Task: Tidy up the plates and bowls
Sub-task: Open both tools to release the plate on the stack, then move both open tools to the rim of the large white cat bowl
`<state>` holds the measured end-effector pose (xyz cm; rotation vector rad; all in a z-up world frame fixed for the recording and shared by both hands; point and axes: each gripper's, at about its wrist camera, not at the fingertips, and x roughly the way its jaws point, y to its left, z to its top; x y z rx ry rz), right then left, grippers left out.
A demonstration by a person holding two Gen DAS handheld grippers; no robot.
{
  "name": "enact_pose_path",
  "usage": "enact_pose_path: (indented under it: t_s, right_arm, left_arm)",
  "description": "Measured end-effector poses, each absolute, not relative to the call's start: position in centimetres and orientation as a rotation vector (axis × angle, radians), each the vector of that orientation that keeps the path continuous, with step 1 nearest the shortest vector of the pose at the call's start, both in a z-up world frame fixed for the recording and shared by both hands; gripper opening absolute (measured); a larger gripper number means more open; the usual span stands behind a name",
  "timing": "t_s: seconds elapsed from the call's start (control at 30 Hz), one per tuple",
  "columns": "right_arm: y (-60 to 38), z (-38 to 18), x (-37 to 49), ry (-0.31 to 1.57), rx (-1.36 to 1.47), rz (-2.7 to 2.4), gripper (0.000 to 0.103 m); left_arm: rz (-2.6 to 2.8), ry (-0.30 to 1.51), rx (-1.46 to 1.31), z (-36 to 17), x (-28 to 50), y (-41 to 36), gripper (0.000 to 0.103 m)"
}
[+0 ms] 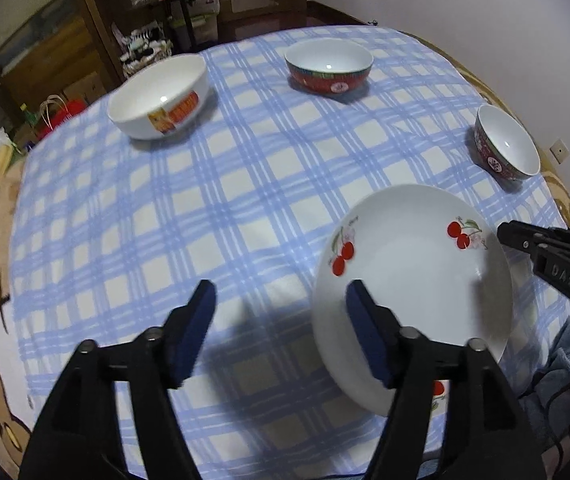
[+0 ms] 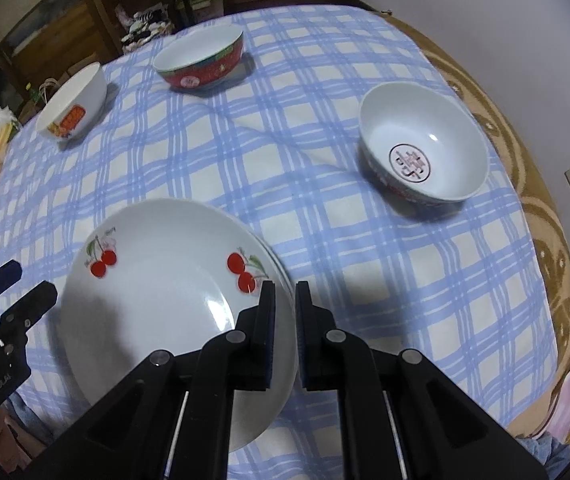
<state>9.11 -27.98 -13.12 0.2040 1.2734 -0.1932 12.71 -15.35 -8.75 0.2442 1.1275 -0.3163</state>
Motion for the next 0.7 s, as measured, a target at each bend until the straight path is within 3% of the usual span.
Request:
enact_pose_path:
  t_s: [0.13, 0.17, 0.2, 0.27, 0.5, 0.57, 0.7]
  right_arm:
    - [-27.8, -11.4, 9.6, 1.239, 0.178, -0.192, 0.011]
    - [-27.7, -10.7, 9.8, 1.224, 0.167, -0.2, 0.016]
    - [-27.6, -10.4, 9.9, 1.213, 0.164, -0.204, 0.023]
    - [-27.4, -9.4, 10.4, 1.179, 0.163, -0.194, 0.06]
    - [-26.4, -7.1, 13.3, 1.115, 0.171, -0.174, 0.081]
    - [-26.1, -6.7, 14.1, 1.104, 0.164, -0.164, 0.092]
    - [-25.1, -6.0, 16.1, 1.08, 0.127, -0.16, 0.095]
  left_arm:
    - [-0.285, 1.103, 0.272, -7.4, 13.2, -14.3, 0.077]
    - [-0.291, 1.109, 0.273, -7.1, 13.5, -14.0, 0.077]
    - [-0.293, 1.111, 0.272, -6.8, 13.6, -13.6, 0.077]
    - [-0.271, 1.106, 0.277, -6.2, 14.2, -12.7, 0.078]
    - [-0.22, 1.094, 0.266, -4.4, 16.5, -9.2, 0.08]
    - [-0.214, 1.093, 0.246, -3.7, 17.5, -8.1, 0.08]
    - [-0.191, 1.086, 0.214, -2.8, 19.8, -6.4, 0.08]
